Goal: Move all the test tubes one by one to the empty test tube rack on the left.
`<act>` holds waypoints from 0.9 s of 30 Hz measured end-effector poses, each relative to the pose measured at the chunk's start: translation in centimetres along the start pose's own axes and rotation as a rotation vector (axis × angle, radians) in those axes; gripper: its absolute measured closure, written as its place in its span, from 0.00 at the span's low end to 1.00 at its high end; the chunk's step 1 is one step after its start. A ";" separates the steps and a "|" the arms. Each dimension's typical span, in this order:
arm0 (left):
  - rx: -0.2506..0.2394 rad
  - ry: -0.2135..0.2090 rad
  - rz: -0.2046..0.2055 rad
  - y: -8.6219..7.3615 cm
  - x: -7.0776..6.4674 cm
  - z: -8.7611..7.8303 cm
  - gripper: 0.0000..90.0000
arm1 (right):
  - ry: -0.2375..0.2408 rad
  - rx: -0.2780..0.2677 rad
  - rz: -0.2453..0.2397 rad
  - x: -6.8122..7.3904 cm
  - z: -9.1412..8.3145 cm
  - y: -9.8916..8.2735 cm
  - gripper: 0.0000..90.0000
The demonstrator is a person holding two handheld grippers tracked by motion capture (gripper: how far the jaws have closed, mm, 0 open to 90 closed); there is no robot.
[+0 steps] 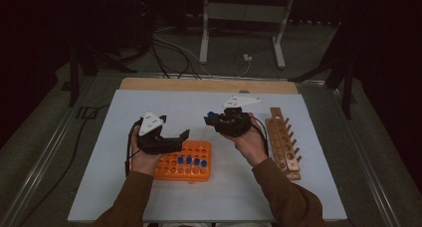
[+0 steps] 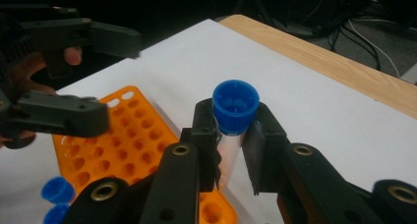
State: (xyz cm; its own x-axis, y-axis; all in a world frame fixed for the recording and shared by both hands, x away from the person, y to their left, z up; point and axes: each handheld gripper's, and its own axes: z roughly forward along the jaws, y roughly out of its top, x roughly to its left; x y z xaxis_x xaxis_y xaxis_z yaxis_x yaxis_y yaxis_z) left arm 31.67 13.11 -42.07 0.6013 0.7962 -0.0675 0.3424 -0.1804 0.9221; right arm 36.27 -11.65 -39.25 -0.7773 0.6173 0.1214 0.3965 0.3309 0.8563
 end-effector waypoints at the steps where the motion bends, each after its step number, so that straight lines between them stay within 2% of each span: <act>1: 0.003 -0.009 0.007 0.1 -0.1 0.2 0.09 | 0.001 0.002 -0.002 0.1 0.2 0.1 0.85; 6: 0.036 -0.038 0.047 0.1 -0.6 1.3 0.15 | 0.017 0.002 -0.005 0.8 1.0 0.4 0.85; 8: 0.043 -0.062 0.041 -0.1 -0.6 1.7 0.18 | 0.022 0.002 -0.008 1.0 1.1 0.6 0.85; 10: 0.045 -0.072 0.054 -0.1 -0.6 1.9 0.20 | 0.031 -0.002 -0.010 1.2 1.2 0.7 0.85; 12: 0.040 -0.091 0.067 -0.2 -0.8 2.1 0.28 | 0.041 -0.006 -0.011 1.5 1.3 0.7 0.85; 17: 0.042 -0.116 0.099 -0.4 -1.1 2.5 0.56 | 0.050 -0.003 -0.012 1.9 1.5 0.7 0.85; 20: 0.040 -0.120 0.118 -0.4 -1.3 2.6 0.66 | 0.055 0.002 -0.011 2.1 1.6 0.6 0.85; 23: 0.028 -0.136 0.106 -0.4 -1.1 2.5 0.77 | 0.060 0.003 -0.010 2.2 1.7 0.6 0.85; 27: 0.036 -0.147 0.121 -0.5 -1.3 2.6 0.84 | 0.062 0.006 -0.009 2.3 1.8 0.6 0.85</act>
State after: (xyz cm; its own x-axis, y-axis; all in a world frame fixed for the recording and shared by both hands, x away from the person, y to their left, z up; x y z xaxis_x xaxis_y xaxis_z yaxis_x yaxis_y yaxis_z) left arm 32.59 10.69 -43.45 0.7374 0.6753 -0.0142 0.2854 -0.2926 0.9127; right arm 35.62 -8.77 -39.40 -0.8095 0.5692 0.1443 0.3919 0.3408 0.8545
